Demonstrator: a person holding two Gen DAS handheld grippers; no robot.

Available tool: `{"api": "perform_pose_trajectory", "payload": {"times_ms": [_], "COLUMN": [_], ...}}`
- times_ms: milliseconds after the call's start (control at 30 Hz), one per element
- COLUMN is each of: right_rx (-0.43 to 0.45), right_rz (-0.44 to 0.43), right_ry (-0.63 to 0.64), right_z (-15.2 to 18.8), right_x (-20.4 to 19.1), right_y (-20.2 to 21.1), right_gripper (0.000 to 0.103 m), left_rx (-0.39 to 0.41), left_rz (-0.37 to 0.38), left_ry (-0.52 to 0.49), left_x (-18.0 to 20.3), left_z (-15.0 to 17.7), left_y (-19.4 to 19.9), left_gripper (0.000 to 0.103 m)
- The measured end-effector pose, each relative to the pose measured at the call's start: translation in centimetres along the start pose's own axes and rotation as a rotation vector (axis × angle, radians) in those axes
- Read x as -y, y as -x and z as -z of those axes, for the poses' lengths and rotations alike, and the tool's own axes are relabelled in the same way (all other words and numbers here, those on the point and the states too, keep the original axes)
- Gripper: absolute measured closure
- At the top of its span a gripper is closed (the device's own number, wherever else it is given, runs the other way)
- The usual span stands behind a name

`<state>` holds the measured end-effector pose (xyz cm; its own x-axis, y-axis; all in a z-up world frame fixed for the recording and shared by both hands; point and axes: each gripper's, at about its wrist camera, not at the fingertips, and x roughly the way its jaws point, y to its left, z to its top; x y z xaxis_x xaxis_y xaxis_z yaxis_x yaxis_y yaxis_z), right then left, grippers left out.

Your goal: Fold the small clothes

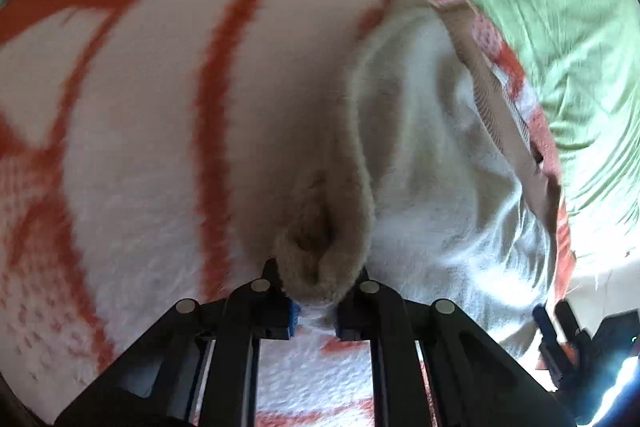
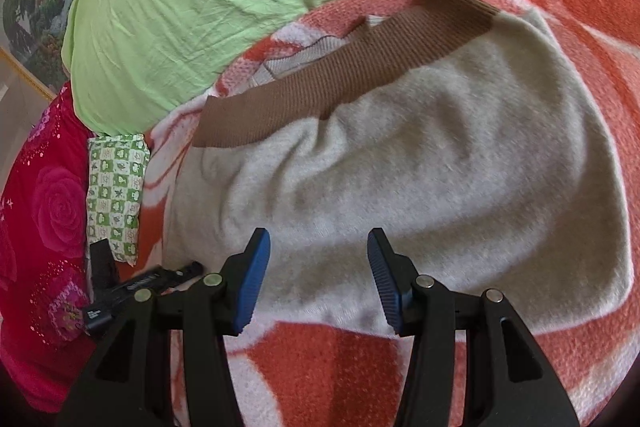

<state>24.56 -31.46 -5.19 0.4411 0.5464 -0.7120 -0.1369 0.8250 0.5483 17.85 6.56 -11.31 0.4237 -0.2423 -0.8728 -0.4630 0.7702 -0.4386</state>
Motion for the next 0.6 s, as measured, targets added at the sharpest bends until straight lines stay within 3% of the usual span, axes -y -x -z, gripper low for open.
{"api": "perform_pose_trajectory", "payload": {"times_ms": [200,333,400,500,600], "right_rx": [-0.002,-0.079,-0.118,-0.171,-0.263], "right_rz": [-0.057,-0.161,-0.218,-0.291,-0.26], "right_ry": [0.034,0.03,0.032,0.049,0.137], "right_z": [-3.5,-7.3,-9.2,-11.8,-13.3], "right_x": [-1.7,-3.0,-3.8,-5.1,-7.6], "right_y": [-0.7,-2.0,-2.8,-4.3,-7.1], "right_gripper": [0.051,0.05,0.041,0.024,0.022], "left_rx": [0.098,0.12,0.111,0.076,0.057], "left_rz": [0.042,0.084,0.082,0.067,0.062], "left_ry": [-0.236,-0.408,-0.472,-0.488,-0.47], "left_x": [6.5,12.3,14.6,15.7,15.8], "left_z": [2.0,4.7,6.1,7.2,7.4], "left_y": [3.9,4.9,4.0,2.1,0.9], "left_gripper": [0.095,0.095,0.095,0.095,0.095]}}
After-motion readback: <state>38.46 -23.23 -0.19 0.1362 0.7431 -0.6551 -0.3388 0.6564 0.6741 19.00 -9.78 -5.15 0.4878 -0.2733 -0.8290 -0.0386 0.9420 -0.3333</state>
